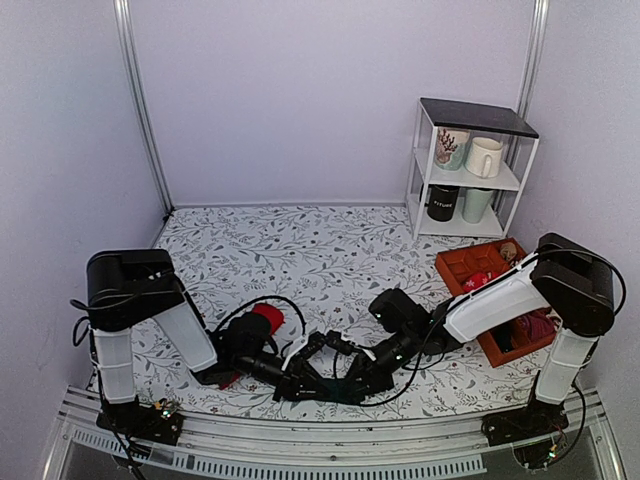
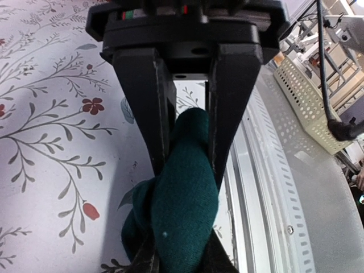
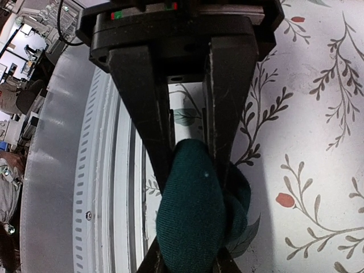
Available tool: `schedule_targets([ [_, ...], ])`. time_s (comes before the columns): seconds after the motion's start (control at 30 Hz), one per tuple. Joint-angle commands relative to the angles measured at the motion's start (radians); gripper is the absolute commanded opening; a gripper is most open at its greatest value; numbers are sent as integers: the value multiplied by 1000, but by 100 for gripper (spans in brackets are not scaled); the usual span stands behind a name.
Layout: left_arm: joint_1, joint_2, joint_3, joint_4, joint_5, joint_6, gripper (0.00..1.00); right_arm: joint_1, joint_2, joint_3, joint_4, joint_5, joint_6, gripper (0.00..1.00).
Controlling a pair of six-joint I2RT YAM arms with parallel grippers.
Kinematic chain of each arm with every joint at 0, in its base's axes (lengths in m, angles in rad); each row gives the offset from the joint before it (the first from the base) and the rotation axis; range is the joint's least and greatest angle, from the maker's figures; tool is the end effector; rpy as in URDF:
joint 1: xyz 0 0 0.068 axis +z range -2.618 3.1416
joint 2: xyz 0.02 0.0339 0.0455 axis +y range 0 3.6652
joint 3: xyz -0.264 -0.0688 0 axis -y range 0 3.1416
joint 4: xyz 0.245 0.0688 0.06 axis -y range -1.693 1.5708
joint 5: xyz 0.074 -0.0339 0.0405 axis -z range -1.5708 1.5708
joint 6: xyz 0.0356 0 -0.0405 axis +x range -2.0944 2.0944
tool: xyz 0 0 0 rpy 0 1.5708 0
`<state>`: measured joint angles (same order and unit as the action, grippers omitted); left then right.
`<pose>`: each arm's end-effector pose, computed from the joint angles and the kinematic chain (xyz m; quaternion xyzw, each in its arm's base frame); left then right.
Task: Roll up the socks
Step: Pick up the sock from the center of the board.
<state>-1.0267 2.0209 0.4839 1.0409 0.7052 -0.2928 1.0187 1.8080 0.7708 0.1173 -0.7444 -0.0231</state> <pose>0.1314 -0.2618 0.0602 0.4542 0.6891 -0.5288 0.1977 0.1468 0.2843 0.1100 -0.5401 0.7077 0.4450 0.0972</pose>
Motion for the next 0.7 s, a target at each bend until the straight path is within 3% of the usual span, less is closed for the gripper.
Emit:
schedule_targets([
  [0.0, -44, 95, -17, -444, -114, 12, 22, 42, 83, -2, -16, 84, 131, 0],
  [0.03, -42, 67, -19, -446, -126, 23, 26, 41, 81, -3, -16, 91, 138, 0],
  [0.07, -40, 35, -23, -451, -145, 33, 40, 39, 77, -4, -16, 108, 149, 0],
  [0.1, -38, 2, -23, -462, -167, 44, 58, 36, 72, -7, -16, 115, 163, 0],
  [0.13, -31, -32, -21, -481, -190, 55, 92, 32, 62, -10, -16, 118, 168, 0],
  [0.17, -24, -75, -17, -502, -205, 66, 99, 27, 49, -13, -18, 128, 175, 0],
  [0.37, 7, -275, -5, -647, -324, 126, 99, -32, -84, -55, -23, 187, 222, 0],
  [0.67, 40, -394, -19, -695, -453, 138, 99, -161, -353, -75, -165, 317, 249, 0],
])
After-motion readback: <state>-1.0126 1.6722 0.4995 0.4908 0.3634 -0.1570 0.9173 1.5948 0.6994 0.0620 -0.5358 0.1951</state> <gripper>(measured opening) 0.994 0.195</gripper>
